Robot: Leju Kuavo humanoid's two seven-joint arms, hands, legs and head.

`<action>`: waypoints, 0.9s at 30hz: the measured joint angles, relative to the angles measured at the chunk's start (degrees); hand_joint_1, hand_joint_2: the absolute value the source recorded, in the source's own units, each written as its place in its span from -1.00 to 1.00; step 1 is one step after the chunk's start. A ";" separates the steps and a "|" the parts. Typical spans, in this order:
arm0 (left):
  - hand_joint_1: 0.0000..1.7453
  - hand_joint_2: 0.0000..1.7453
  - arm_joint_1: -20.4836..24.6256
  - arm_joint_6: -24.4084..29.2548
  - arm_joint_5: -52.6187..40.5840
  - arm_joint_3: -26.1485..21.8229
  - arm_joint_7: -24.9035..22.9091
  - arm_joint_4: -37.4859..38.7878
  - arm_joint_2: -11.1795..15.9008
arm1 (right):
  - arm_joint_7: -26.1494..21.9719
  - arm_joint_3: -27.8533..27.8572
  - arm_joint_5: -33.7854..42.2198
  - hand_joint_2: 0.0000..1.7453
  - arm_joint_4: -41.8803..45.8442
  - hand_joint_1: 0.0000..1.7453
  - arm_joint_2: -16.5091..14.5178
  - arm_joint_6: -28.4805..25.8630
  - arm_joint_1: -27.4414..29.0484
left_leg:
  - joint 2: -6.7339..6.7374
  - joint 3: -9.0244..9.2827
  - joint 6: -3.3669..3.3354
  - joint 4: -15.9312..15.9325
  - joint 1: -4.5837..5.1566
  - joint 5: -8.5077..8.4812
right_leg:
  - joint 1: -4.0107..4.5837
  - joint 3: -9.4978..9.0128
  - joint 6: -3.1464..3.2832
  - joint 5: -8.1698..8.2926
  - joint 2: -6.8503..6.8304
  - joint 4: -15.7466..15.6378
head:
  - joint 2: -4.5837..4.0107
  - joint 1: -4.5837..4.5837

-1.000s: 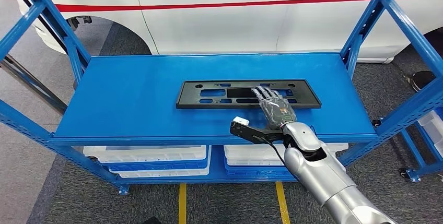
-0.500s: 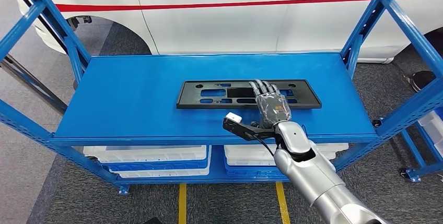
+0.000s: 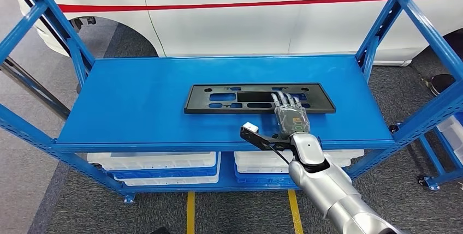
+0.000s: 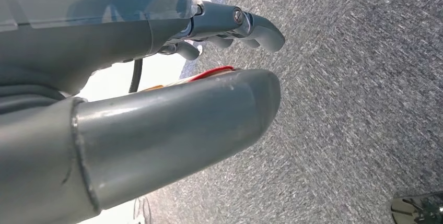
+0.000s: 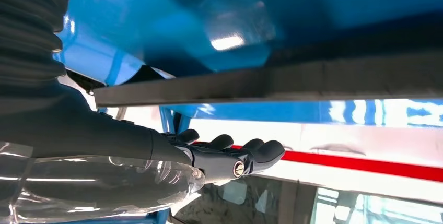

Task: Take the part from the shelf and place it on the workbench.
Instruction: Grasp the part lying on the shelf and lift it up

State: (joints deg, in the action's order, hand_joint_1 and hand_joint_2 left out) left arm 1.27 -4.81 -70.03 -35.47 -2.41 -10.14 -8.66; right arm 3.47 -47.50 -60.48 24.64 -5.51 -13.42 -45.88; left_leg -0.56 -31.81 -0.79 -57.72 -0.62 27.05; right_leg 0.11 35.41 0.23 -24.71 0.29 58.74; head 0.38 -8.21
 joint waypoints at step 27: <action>-1.00 -1.00 0.05 -0.03 -0.85 0.02 -0.43 0.00 0.00 | -10.13 5.36 4.61 -1.00 0.12 -1.00 -0.10 3.86 -0.22 | 0.00 -0.13 -0.20 -0.49 0.10 0.21 | -0.16 -0.10 -0.19 0.08 0.00 -0.05 | -0.01 -0.01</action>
State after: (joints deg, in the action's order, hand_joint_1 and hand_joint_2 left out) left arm 1.31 -4.84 -70.88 -35.45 -2.84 -10.14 -8.66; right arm -6.66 -42.13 -55.87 24.75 -5.61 -9.56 -46.09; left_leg -0.56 -31.95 -1.00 -58.21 -0.52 27.26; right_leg -0.05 35.31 0.04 -24.63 0.29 58.69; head 0.37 -8.22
